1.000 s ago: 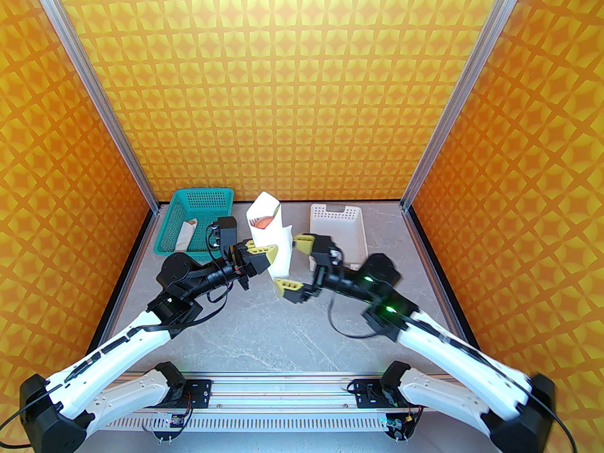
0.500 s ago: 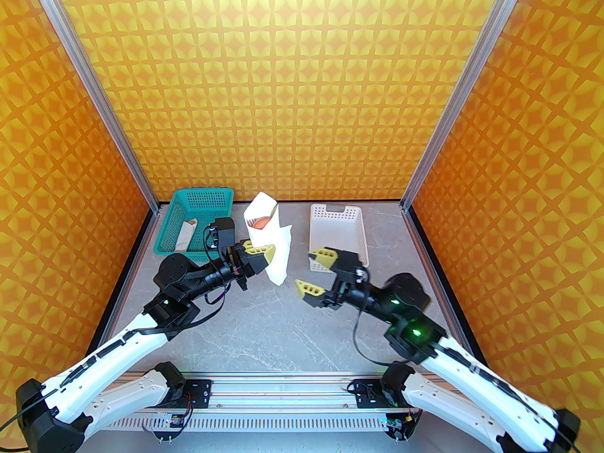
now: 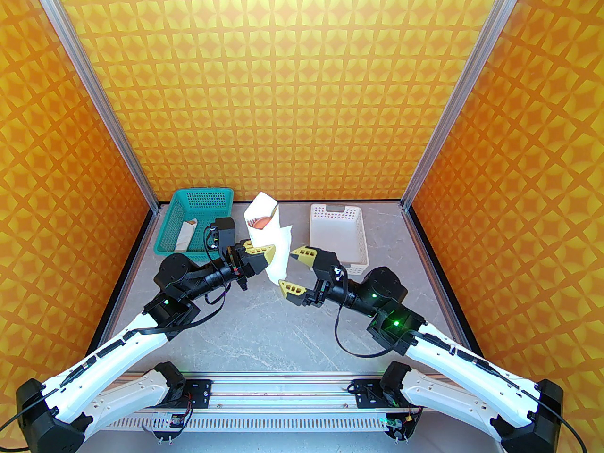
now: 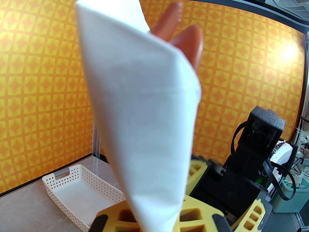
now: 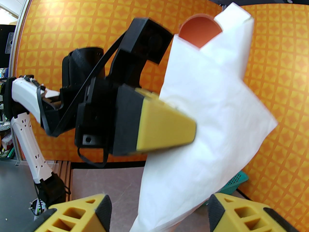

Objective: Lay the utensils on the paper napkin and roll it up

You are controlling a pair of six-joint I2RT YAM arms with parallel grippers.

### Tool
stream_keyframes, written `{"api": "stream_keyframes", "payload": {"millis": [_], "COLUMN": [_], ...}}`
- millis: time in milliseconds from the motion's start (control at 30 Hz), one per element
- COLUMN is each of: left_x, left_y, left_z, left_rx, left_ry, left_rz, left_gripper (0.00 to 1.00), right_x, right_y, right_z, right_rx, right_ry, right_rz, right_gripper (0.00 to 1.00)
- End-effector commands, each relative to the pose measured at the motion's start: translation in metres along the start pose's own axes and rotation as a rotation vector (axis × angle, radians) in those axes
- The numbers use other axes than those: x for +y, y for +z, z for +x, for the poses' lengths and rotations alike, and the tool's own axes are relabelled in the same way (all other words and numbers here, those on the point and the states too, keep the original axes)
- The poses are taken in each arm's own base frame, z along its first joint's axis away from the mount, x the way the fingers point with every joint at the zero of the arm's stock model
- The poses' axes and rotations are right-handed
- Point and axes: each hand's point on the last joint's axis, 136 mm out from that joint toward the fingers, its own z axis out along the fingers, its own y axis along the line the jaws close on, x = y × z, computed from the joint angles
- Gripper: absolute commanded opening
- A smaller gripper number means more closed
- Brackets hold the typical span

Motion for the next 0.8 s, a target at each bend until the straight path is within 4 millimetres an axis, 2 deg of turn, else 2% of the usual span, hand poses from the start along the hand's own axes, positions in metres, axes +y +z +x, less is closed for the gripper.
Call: {"api": "stream_keyframes", "payload": {"millis": [0, 133, 467, 767], "left_x": [-0.002, 0.000, -0.001, -0.002], "left_y": [0.000, 0.002, 0.003, 0.003], "left_z": [-0.007, -0.005, -0.006, -0.008], "left_rx": [-0.018, -0.012, -0.012, -0.014], "left_ry": [0.023, 0.019, 0.014, 0.015], "left_rz": [-0.006, -0.007, -0.006, 0.001], "left_gripper": [0.00, 0.00, 0.00, 0.00], "right_x": [-0.005, 0.000, -0.004, -0.007], "right_y": [-0.007, -0.004, 0.012, 0.017], "right_z": [-0.024, -0.027, -0.020, -0.012], "right_rx": [-0.049, -0.057, -0.044, -0.029], "right_ry": [-0.056, -0.043, -0.034, -0.027], "right_rz": [0.039, 0.005, 0.002, 0.013], "right_gripper": [0.70, 0.70, 0.71, 0.72]}}
